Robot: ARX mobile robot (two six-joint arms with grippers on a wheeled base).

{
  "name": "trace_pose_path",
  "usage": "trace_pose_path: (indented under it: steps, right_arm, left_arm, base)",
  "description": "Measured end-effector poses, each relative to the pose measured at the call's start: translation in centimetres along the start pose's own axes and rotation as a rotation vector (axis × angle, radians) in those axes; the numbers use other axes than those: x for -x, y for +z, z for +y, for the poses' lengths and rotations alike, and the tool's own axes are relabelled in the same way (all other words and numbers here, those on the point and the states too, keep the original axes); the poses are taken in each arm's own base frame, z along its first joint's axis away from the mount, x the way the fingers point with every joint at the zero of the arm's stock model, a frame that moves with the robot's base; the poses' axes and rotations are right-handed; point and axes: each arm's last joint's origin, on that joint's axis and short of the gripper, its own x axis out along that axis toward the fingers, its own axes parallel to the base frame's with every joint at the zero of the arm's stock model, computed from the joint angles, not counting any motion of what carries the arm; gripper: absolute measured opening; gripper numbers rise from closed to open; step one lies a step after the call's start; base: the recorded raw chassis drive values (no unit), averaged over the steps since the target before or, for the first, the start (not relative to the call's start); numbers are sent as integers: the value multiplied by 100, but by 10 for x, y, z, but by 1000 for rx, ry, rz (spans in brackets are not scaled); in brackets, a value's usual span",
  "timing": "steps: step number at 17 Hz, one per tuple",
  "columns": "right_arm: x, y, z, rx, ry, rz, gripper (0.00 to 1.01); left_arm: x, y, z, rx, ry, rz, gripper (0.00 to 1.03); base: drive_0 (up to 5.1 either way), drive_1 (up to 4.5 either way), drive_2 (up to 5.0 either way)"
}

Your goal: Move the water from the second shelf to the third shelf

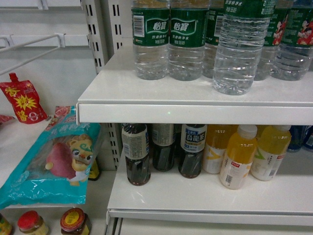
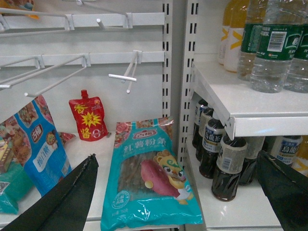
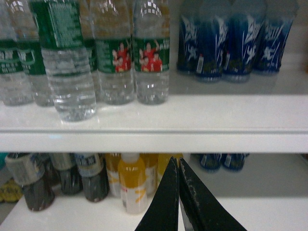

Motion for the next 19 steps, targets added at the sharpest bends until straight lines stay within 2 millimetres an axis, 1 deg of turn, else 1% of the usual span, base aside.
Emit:
trace_pose_path:
  steps: [2, 9, 10, 11, 13, 14, 18, 19]
  right_arm:
    - [2, -5, 0, 0, 0, 4, 2]
    - [8, -5, 0, 0, 0, -3, 2]
    - [13, -9, 0, 0, 0, 35, 2]
    - [18, -9, 0, 0, 0, 20, 2]
    - [19, -4, 0, 0, 0, -19, 2]
    - [18, -9, 0, 0, 0, 14, 2]
    - [19, -8, 0, 0, 0, 4, 2]
    - [19, -8, 0, 0, 0, 4, 10]
  left_arm:
    - [0, 0, 0, 0, 0, 0, 98]
    - [0, 0, 0, 0, 0, 0, 98]
    - [0, 0, 0, 0, 0, 0, 98]
    - [0, 0, 0, 0, 1, 0, 98]
    - [0, 0, 0, 0, 0, 0, 98]
    - [0, 0, 0, 0, 1, 0, 98]
    - [0, 0, 0, 0, 0, 0, 98]
    - [0, 0, 0, 0, 0, -1, 98]
  base:
    - [0, 0, 0]
    - [0, 0, 0]
    - [0, 0, 0]
    - [0, 0, 0]
    - [0, 0, 0]
    - [0, 0, 0]
    - [0, 0, 0]
    - [0, 0, 0]
